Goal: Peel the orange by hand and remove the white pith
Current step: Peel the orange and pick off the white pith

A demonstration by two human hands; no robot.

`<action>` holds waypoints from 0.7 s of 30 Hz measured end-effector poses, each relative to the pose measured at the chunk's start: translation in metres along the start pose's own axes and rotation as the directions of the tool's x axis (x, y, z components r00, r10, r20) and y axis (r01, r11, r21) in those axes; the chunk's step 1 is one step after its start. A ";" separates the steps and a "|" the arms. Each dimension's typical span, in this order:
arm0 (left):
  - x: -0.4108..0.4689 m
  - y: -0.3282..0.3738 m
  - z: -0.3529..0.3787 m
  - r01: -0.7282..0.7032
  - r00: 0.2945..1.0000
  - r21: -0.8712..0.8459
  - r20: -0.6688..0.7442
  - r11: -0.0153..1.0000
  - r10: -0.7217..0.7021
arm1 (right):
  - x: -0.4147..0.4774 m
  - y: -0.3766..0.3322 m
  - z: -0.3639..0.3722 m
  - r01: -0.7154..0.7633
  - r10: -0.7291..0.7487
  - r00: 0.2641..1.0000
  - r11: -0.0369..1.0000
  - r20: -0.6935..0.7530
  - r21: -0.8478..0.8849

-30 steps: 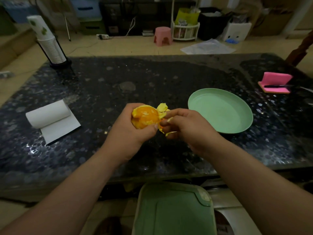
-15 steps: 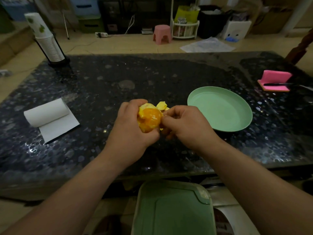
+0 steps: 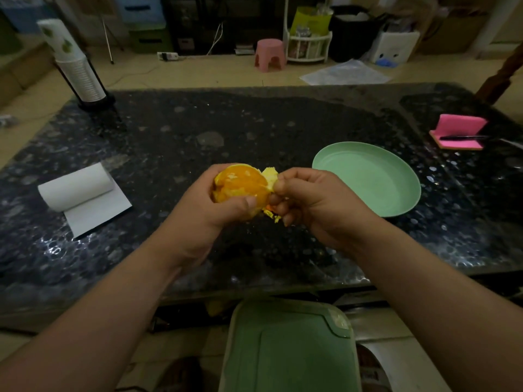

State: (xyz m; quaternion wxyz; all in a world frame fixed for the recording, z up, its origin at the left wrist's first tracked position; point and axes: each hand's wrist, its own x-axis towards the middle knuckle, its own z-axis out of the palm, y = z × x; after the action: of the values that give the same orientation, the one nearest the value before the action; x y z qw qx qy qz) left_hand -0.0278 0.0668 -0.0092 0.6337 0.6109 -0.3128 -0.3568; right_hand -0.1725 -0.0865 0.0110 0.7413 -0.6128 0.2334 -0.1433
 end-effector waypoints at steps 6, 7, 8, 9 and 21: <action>-0.002 0.005 0.003 0.139 0.987 -0.414 0.135 0.900 -0.091 | 0.002 -0.001 -0.002 -0.103 0.058 0.980 0.967 0.193 0.234; -0.004 0.005 0.003 0.163 0.982 -0.450 0.161 0.878 -0.099 | 0.003 -0.001 -0.003 -0.117 0.062 0.975 0.959 0.212 0.256; -0.005 0.005 0.003 0.184 0.977 -0.483 0.182 0.856 -0.107 | 0.004 0.000 -0.004 -0.127 0.062 0.970 0.953 0.235 0.274; -0.006 0.005 0.003 0.205 0.973 -0.509 0.202 0.836 -0.116 | 0.004 0.001 -0.005 -0.133 0.057 0.964 0.949 0.260 0.284; -0.002 0.001 0.001 0.280 0.959 -0.745 0.247 0.606 -0.140 | 0.012 0.009 -0.016 -0.157 0.057 0.973 0.877 0.225 0.454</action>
State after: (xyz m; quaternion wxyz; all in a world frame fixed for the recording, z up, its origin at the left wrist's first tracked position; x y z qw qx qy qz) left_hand -0.0301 0.0677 -0.0084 0.7595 0.2814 -0.1065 -0.5767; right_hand -0.1715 -0.1045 -0.0019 0.8942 -0.4128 0.1479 -0.0903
